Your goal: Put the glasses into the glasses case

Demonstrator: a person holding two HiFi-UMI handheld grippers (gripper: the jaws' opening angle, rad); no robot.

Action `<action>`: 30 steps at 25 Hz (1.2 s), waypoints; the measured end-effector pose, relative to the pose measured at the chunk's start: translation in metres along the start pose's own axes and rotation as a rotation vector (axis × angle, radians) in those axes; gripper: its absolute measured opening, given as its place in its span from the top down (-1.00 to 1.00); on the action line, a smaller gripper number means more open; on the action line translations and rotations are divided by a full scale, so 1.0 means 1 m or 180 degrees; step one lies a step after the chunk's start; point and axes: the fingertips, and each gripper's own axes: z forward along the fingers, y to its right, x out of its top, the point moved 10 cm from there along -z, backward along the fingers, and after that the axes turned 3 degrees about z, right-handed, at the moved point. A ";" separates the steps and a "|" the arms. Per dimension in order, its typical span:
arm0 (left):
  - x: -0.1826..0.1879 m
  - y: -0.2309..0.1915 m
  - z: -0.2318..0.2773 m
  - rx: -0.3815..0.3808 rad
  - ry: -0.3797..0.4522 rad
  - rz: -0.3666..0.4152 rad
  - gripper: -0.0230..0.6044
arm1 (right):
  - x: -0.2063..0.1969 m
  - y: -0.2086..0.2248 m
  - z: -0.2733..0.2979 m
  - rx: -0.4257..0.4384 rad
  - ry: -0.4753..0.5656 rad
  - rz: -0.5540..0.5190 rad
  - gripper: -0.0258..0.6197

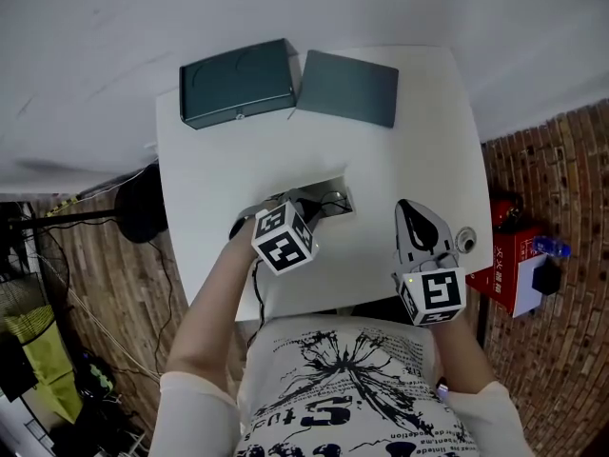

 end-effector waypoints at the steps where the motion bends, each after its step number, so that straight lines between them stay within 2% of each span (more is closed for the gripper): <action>1: 0.000 0.000 0.000 0.0005 -0.0002 -0.0008 0.86 | 0.000 0.000 0.000 -0.0001 -0.0003 0.0003 0.87; 5: 0.000 0.002 0.002 0.0046 -0.0020 -0.0040 0.85 | -0.002 0.000 -0.002 0.0007 -0.0029 -0.0013 0.87; 9: -0.001 0.002 -0.001 0.0099 0.0088 -0.0103 0.70 | 0.001 -0.001 -0.004 0.0018 -0.0012 -0.0047 0.87; 12: -0.001 0.000 -0.010 0.0153 0.0217 -0.0184 0.44 | 0.005 -0.002 -0.005 0.0026 0.0010 -0.0078 0.87; 13: -0.001 0.000 -0.015 0.0194 0.0258 -0.0182 0.41 | 0.006 -0.002 -0.005 0.0027 0.0018 -0.0089 0.87; 15: 0.001 0.001 -0.026 0.0316 0.0383 -0.0194 0.41 | 0.010 -0.003 -0.007 0.0034 0.0039 -0.0109 0.87; 18: 0.006 0.004 -0.047 0.0511 0.0742 -0.0340 0.38 | 0.017 -0.006 -0.010 0.0080 0.0080 -0.0156 0.87; 22: 0.012 0.008 -0.077 0.0794 0.1128 -0.0502 0.42 | 0.031 -0.011 -0.011 0.0167 0.0200 -0.0248 0.87; 27: 0.009 0.015 -0.118 0.1229 0.1492 -0.0707 0.75 | 0.047 -0.021 -0.012 0.0300 0.0350 -0.0312 0.87; 30: 0.008 0.024 -0.141 0.1443 0.1657 -0.0761 0.82 | 0.056 -0.027 -0.014 0.0384 0.0419 -0.0326 0.87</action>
